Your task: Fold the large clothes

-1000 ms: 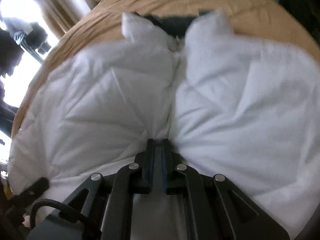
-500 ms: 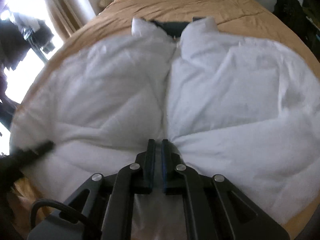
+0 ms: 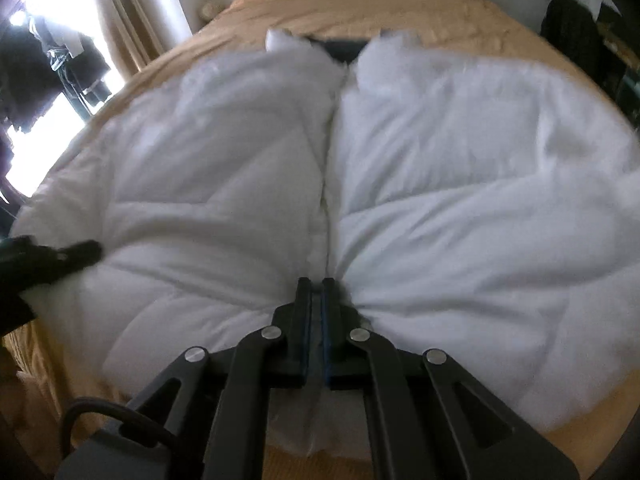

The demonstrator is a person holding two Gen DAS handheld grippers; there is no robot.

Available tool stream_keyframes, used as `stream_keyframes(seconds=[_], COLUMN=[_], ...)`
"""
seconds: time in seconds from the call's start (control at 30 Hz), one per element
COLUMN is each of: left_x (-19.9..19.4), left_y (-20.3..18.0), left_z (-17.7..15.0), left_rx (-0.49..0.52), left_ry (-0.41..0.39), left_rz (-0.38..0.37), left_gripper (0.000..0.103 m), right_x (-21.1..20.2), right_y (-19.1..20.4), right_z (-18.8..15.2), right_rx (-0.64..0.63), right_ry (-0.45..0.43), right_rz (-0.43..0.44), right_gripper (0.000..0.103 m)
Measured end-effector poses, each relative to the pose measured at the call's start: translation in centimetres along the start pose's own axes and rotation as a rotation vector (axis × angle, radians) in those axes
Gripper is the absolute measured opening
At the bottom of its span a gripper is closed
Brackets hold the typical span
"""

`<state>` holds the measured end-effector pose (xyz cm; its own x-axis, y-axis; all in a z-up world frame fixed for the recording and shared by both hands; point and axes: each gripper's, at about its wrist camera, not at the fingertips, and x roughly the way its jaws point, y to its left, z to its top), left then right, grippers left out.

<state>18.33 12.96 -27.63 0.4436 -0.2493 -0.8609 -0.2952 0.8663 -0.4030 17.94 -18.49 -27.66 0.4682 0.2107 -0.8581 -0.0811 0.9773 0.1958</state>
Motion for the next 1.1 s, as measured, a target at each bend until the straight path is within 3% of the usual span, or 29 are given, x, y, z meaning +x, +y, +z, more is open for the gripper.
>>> stream_keyframes(seconds=[0.07, 0.1, 0.17, 0.2, 0.23, 0.27, 0.4, 0.5, 0.6, 0.7, 0.77, 0.83, 0.93, 1.1], left_x=[-0.2, -0.2, 0.0, 0.0, 0.1, 0.1, 0.2, 0.2, 0.3, 0.3, 0.3, 0.2, -0.5, -4.4], left_y=[-0.1, 0.1, 0.6, 0.8, 0.8, 0.9, 1.0, 1.1, 1.2, 1.3, 1.3, 1.3, 1.3, 1.8], left_z=[0.2, 0.3, 0.4, 0.4, 0.4, 0.3, 0.3, 0.3, 0.3, 0.5, 0.5, 0.5, 0.7, -0.2], left_rx=[0.014, 0.007, -0.018, -0.024, -0.027, -0.026, -0.034, -0.035, -0.040, -0.044, -0.044, -0.045, -0.050, -0.027], left_ry=[-0.008, -0.002, 0.011, 0.013, 0.012, 0.011, 0.009, 0.009, 0.013, 0.018, 0.017, 0.015, 0.002, -0.066], left_rz=[0.013, 0.004, -0.013, -0.017, -0.018, -0.017, -0.022, -0.021, -0.020, -0.020, -0.022, -0.026, -0.021, -0.011], left_gripper=[0.032, 0.032, 0.032, 0.032, 0.033, 0.034, 0.034, 0.035, 0.036, 0.036, 0.036, 0.035, 0.032, 0.031], right_x=[-1.3, -2.5, -7.1, -9.1, -11.4, -13.2, -14.7, -12.0, -8.7, -5.0, -4.2, -5.1, -8.0, -12.5], right_y=[-1.6, -2.6, -5.7, -7.2, -9.1, -11.2, -18.9, -22.6, -22.6, -21.9, -21.4, -21.2, -19.5, -17.3], right_z=[1.2, 1.4, 1.2, 0.8, 0.2, -0.6, -4.3, -6.6, -6.2, -5.6, -5.5, -5.5, -4.6, -6.7], right_rx=[0.100, 0.160, 0.287, 0.332, 0.384, 0.435, 0.648, 0.791, 0.813, 0.796, 0.789, 0.786, 0.713, 0.748], right_ry=[0.013, -0.005, -0.126, -0.192, -0.261, -0.299, -0.250, -0.195, -0.132, -0.057, -0.074, -0.115, -0.139, -0.120], right_rz=[0.094, 0.136, 0.152, 0.132, 0.098, 0.063, 0.087, 0.250, 0.351, 0.320, 0.322, 0.332, 0.292, 0.331], right_gripper=[0.005, 0.015, 0.050, 0.083, 0.101, 0.103, 0.103, 0.103, 0.103, 0.100, 0.073, 0.035, 0.022, 0.020])
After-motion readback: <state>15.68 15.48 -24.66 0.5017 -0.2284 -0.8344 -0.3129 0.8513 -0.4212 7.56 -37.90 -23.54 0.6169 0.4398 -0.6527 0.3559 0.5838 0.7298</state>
